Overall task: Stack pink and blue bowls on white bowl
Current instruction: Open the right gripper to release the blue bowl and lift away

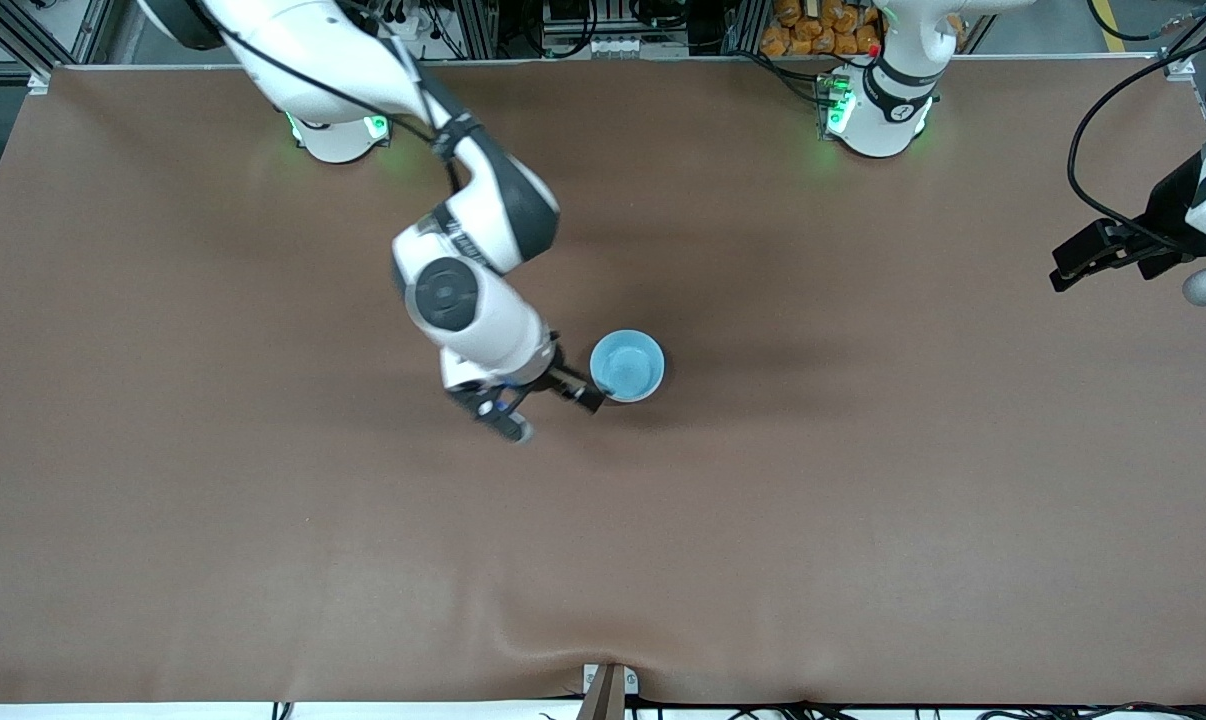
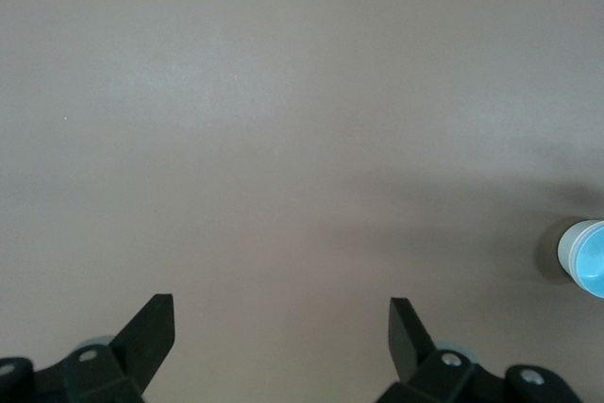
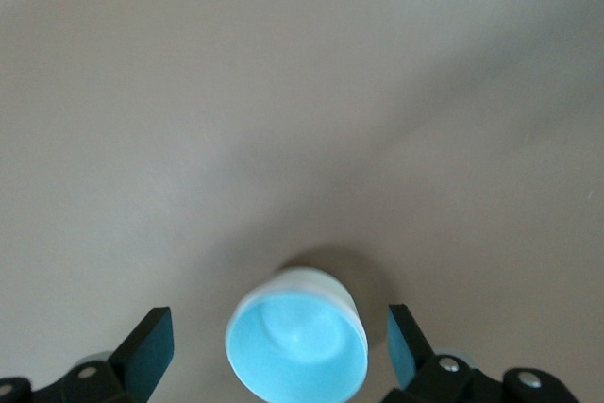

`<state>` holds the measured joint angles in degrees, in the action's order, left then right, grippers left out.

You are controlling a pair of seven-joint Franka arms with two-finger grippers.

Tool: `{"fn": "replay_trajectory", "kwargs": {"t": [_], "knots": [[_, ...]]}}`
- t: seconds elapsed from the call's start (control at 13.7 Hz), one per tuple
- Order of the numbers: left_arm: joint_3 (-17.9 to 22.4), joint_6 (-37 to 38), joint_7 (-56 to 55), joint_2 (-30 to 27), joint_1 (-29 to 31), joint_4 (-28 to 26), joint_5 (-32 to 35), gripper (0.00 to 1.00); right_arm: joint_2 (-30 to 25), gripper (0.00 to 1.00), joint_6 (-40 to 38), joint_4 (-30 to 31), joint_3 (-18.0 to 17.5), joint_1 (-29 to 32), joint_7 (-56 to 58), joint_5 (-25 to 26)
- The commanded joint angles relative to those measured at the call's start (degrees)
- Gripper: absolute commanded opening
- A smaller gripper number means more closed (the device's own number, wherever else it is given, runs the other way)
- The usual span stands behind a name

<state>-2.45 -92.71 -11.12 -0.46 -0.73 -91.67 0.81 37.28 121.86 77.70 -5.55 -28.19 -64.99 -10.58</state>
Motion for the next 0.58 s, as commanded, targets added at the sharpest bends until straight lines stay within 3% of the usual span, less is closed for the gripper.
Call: {"fn": "replay_trajectory", "kwargs": {"t": [0.0,0.22,0.51], "knots": [[-0.2,-0.6,0.6,-0.2,0.0,-0.1,0.2,1.0,0.2,1.0,-1.3,-2.5,-1.8,7.6,6.9,1.8],[-0.2,-0.7,0.6,0.0,0.0,-0.1,0.2,1.0,-2.8,1.0,-4.3,-3.3,-1.3,12.7,24.7,2.6],[-0.2,-0.7,0.6,0.0,0.0,-0.1,0.2,1.0,-4.4,1.0,-9.0,-3.8,-4.7,24.5,32.6,3.2]]}}
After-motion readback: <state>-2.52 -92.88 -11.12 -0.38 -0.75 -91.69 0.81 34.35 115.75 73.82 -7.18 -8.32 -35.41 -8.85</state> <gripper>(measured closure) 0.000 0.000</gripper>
